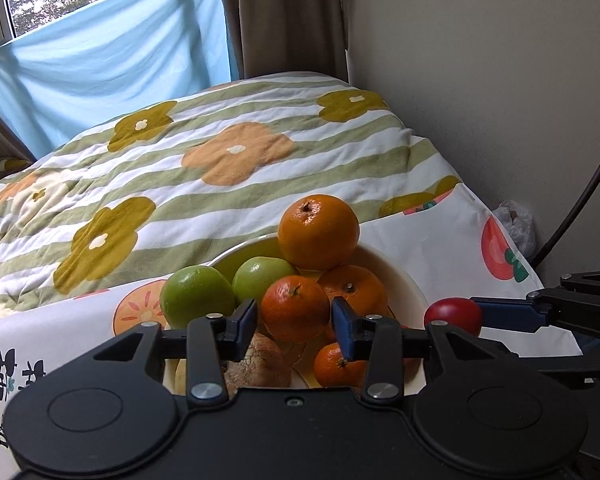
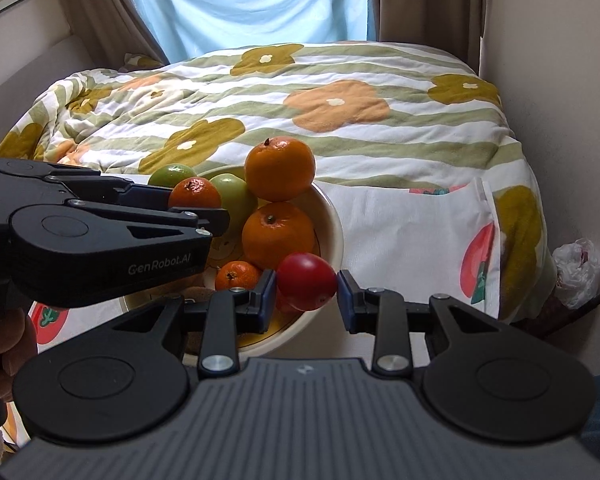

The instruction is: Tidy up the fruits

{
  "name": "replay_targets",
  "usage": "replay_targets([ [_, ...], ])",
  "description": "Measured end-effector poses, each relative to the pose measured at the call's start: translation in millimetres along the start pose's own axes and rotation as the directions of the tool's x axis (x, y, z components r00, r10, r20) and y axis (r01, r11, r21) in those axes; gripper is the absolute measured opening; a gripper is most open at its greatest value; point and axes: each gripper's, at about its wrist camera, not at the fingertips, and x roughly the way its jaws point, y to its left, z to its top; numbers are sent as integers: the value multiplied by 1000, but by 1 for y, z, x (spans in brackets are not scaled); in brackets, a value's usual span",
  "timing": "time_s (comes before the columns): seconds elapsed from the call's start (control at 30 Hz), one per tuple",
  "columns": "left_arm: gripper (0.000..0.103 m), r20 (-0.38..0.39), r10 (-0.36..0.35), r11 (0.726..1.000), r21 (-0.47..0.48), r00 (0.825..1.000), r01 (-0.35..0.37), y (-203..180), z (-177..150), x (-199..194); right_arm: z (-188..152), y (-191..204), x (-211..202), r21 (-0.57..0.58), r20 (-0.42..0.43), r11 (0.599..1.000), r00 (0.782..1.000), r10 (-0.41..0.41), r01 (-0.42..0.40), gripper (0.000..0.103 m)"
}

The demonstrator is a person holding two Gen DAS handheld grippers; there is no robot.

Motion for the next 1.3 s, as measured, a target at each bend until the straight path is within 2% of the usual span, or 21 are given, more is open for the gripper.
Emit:
replay_targets([
  [0.07,83,28,12,1000,-4,1000,-12,0,1,-4,-1,0,1,-5,-5,1000,1000,5,-5,47],
  [0.1,86,37,17,1000,-8,999,-17,0,2,-6,-1,0,2,-7,-7,1000,1000,8,-8,47],
  [0.33,87,48,42,997,-64,998,-39,21,-5,-24,0,6,3,-38,-4,998,999,44,-45,47],
  [0.73,88,18,106,982,-158,994,-102,53,-31,-49,1,32,15,-99,-36,990,995,98,-101,47],
  [0.87,88,21,116,978,-174,993,-111,56,-35,-57,0,36,13,-104,-30,991,996,87,-89,48],
  [0.9,88,24,120,978,-175,992,-114,55,-36,-59,-1,37,12,-105,-24,991,996,80,-82,50],
  [0.97,88,33,127,976,-181,991,-119,56,-37,-64,-4,38,12,-108,-17,993,998,54,-55,77],
  [1.1,88,52,137,973,-195,989,-125,57,-43,-77,-9,36,6,-88,4,995,999,40,-40,79],
  [1.3,88,90,143,972,-202,986,-122,63,-54,-112,-11,52,-28,-99,63,995,998,13,-7,80],
])
